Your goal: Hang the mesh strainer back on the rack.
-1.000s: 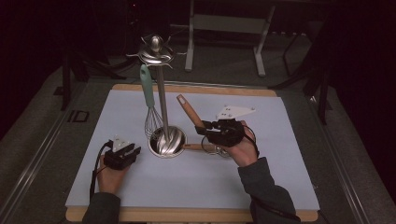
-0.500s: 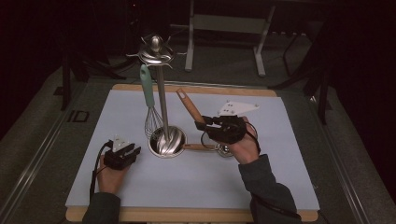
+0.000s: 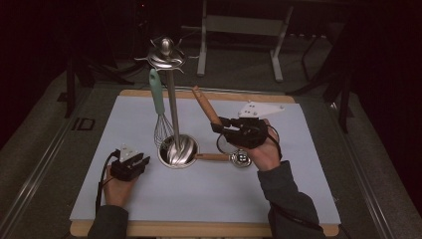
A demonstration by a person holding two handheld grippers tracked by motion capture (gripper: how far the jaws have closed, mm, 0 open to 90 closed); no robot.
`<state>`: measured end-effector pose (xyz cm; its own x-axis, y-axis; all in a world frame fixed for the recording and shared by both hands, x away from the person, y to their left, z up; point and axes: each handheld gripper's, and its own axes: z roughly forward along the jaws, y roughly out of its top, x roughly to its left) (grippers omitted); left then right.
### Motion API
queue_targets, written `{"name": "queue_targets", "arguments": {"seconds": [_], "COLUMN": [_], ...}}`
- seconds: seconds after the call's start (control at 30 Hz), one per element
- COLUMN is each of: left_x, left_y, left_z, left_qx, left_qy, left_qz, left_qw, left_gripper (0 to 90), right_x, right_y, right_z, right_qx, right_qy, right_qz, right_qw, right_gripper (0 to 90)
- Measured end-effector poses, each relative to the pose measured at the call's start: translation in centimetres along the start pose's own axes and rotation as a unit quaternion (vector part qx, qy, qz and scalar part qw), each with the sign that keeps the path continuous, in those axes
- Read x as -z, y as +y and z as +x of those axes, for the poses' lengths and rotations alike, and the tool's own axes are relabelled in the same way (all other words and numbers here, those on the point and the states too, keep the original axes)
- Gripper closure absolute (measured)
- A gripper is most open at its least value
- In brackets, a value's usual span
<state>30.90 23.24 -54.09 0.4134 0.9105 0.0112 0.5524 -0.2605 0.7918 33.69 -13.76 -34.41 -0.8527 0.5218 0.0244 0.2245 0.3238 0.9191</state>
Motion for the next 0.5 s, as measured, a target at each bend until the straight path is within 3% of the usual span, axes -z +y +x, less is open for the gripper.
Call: {"name": "queue_targets", "arguments": {"seconds": [0.5], "left_x": [0.00], "left_y": [0.00], "left_z": [0.01], "left_qx": [0.000], "left_qy": [0.000], "left_qz": [0.000], "left_qw": [1.0000], "left_gripper": [68.3], "right_x": [0.64], "right_y": [0.84], "right_z": [0.01], "right_qx": [-0.003], "right_qy": [0.003], "right_qz": [-0.018], "right_qw": [0.9998], "right_gripper": [70.9]}}
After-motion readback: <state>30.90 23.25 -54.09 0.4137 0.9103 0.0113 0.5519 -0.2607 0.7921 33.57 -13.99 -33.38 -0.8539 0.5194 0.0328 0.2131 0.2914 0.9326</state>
